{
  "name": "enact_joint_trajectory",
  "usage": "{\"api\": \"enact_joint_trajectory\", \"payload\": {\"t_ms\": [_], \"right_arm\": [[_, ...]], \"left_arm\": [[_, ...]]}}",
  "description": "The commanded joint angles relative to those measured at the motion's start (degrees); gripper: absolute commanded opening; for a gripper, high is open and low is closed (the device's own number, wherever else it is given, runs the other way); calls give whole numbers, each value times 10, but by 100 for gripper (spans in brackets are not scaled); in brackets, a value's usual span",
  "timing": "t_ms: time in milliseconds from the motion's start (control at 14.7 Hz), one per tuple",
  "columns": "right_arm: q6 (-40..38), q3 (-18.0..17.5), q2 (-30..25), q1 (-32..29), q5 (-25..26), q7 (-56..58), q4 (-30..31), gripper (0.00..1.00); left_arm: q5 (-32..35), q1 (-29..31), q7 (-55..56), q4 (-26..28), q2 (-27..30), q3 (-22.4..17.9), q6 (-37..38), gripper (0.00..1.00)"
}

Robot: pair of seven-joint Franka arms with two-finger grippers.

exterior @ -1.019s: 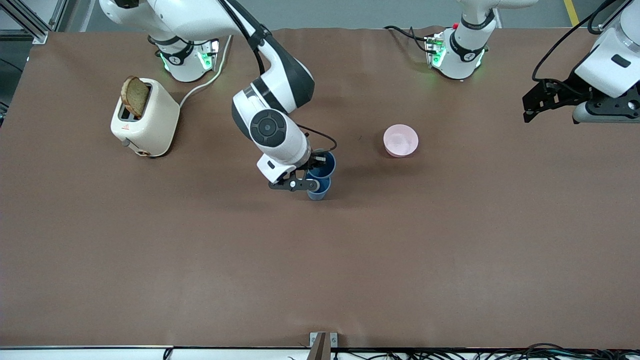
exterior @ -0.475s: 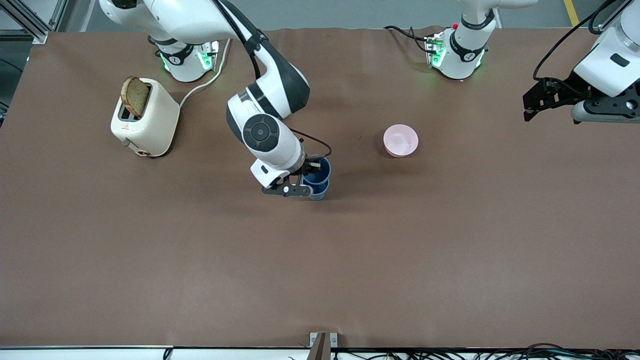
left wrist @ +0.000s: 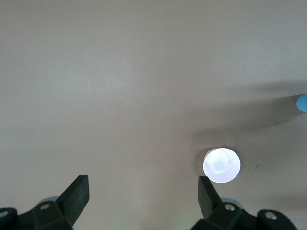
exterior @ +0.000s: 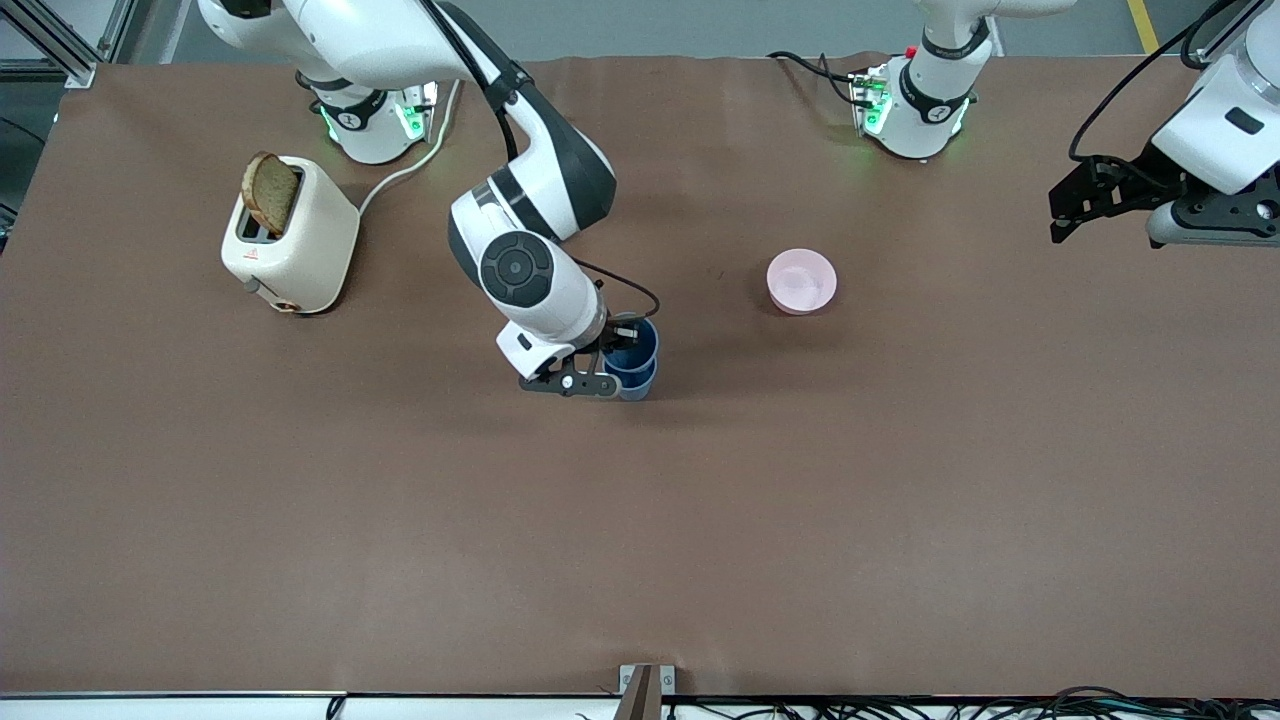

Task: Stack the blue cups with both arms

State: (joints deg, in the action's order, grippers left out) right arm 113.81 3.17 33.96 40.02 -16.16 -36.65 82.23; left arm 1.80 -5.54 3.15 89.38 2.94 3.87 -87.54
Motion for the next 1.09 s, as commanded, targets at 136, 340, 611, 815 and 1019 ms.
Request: {"api": "enact_joint_trajectory", "payload": {"t_ms": [136, 340, 611, 815, 1019], "right_arm": [[6, -4, 5, -9, 23, -5, 3, 2], [7, -5, 7, -7, 24, -4, 3, 2], [7, -5, 12, -2, 24, -6, 3, 36], [5, -5, 8, 7, 24, -8, 0, 100], [0, 4, -15, -12, 44, -4, -3, 100]], "left_arm": [[-6, -5, -10, 11, 9, -7, 3, 100], [-7, -6, -3, 11, 7, -7, 3, 100], [-7, -6, -2, 12, 7, -7, 3, 100], [-8, -6, -3, 12, 7, -7, 4, 100], [-8, -5, -6, 13, 7, -7, 4, 100]]}}
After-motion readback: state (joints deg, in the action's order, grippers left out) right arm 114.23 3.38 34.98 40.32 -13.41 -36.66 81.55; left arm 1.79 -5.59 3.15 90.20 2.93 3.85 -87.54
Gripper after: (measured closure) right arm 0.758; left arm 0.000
